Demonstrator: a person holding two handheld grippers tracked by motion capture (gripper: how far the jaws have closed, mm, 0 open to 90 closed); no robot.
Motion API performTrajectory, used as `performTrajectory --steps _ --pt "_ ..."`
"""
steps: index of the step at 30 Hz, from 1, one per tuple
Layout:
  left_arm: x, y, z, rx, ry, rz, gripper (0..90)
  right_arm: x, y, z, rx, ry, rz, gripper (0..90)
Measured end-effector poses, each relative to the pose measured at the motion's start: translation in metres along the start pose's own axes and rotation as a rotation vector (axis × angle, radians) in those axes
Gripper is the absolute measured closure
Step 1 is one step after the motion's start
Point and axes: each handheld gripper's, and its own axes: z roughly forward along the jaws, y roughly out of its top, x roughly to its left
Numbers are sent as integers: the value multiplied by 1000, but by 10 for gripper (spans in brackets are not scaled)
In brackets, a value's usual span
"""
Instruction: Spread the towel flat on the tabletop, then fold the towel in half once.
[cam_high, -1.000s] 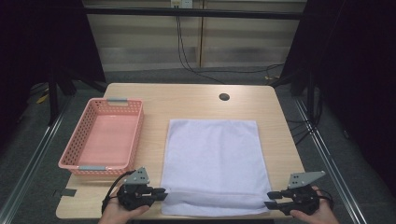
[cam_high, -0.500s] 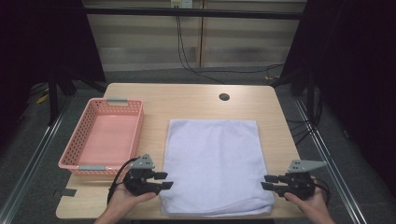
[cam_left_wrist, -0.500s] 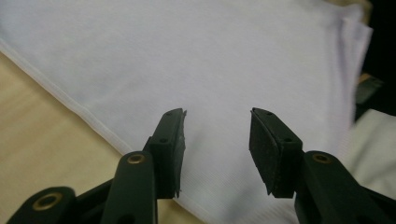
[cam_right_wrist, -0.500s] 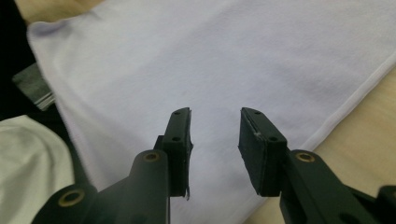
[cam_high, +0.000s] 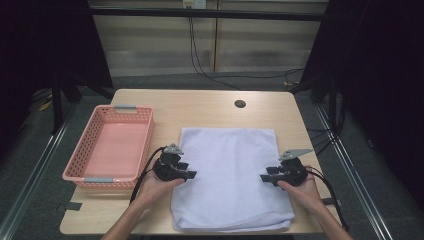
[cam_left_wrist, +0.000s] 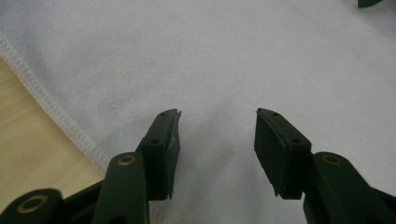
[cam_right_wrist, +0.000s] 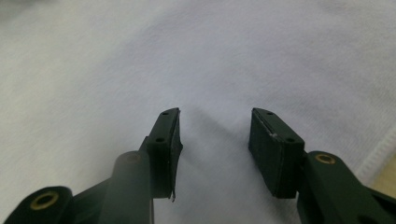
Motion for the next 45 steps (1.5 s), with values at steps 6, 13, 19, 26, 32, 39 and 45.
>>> performTrajectory --steps 6,13,19,26,32,39,45 --pt "16 -3 6 -28 3 -37 606 -8 12 15 -30 -35 -6 537" --pt "2 -7 4 3 68 66 726 -2 6 12 -19 -79 -62 671" --pt "-12 -22 -4 -9 31 78 753 6 -4 -1 26 -55 -87 718" --pt "-26 -34 -11 -4 -44 32 731 15 -24 -16 7 -8 -68 714" --pt "-38 -40 -15 14 -59 50 730 19 -32 -24 26 34 -63 713" --pt "-55 -55 -25 22 -116 63 703 36 -48 -38 65 89 -66 708" --pt "-66 -65 -35 53 -130 73 692 45 -50 -42 98 104 -73 696"
